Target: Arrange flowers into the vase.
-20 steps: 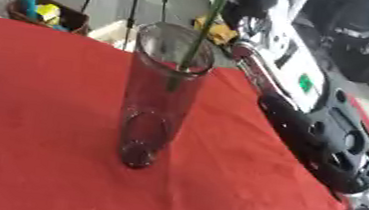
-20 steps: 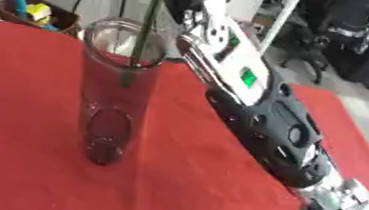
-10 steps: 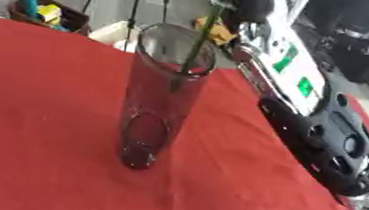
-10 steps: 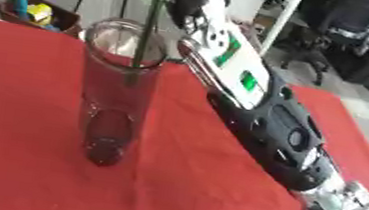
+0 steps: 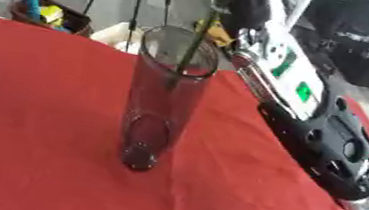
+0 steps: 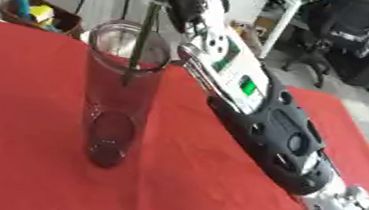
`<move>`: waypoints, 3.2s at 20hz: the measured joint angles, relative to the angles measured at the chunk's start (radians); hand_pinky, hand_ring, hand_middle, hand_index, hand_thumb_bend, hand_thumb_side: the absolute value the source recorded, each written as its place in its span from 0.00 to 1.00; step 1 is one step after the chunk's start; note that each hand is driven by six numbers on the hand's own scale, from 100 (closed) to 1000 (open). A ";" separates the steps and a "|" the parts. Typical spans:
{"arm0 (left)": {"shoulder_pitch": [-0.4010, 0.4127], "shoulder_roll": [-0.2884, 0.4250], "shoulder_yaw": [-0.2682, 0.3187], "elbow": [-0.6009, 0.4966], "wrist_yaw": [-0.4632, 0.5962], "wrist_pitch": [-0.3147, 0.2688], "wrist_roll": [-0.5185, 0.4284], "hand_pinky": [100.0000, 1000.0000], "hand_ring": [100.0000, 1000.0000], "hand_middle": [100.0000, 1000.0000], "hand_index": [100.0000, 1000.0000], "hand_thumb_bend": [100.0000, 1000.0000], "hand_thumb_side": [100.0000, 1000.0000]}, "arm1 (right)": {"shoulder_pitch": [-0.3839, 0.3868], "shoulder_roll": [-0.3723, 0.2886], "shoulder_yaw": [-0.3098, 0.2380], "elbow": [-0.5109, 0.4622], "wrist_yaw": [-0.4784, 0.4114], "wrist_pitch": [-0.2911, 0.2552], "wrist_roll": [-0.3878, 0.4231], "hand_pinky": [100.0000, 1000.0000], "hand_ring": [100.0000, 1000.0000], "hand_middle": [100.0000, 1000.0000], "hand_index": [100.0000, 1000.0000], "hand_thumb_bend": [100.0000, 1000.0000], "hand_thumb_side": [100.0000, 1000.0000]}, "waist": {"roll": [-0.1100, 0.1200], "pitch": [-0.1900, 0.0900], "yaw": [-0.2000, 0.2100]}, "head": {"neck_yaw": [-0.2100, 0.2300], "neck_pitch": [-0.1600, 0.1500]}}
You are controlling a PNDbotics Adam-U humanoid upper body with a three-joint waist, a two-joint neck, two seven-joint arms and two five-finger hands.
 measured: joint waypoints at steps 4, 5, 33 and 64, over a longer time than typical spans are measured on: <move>0.000 0.000 0.000 0.000 0.000 0.001 -0.001 0.48 0.69 0.69 0.73 0.00 0.68 | 0.004 0.000 -0.002 0.000 0.001 0.004 0.031 0.66 0.81 0.00 0.25 0.00 0.79 | 0.000 0.000 0.000 | 0.002 0.000; 0.000 0.000 0.000 0.000 0.000 0.001 -0.001 0.48 0.69 0.69 0.73 0.00 0.68 | 0.005 0.000 -0.004 0.000 0.001 0.003 0.039 0.66 0.82 0.00 0.26 0.00 0.79 | 0.000 0.000 -0.001 | 0.002 0.000; 0.000 0.000 0.000 0.000 0.004 0.004 -0.004 0.48 0.70 0.69 0.73 0.00 0.68 | 0.067 -0.009 -0.041 0.000 0.161 0.007 0.220 0.68 0.90 0.00 0.24 0.00 0.78 | 0.000 -0.007 -0.019 | 0.010 -0.001; 0.001 0.001 0.000 0.000 0.000 0.012 -0.012 0.48 0.70 0.70 0.72 0.00 0.69 | 0.119 -0.018 -0.062 0.000 0.310 -0.053 0.514 0.73 0.98 0.00 0.41 0.00 0.93 | -0.022 -0.007 -0.033 | 0.024 -0.001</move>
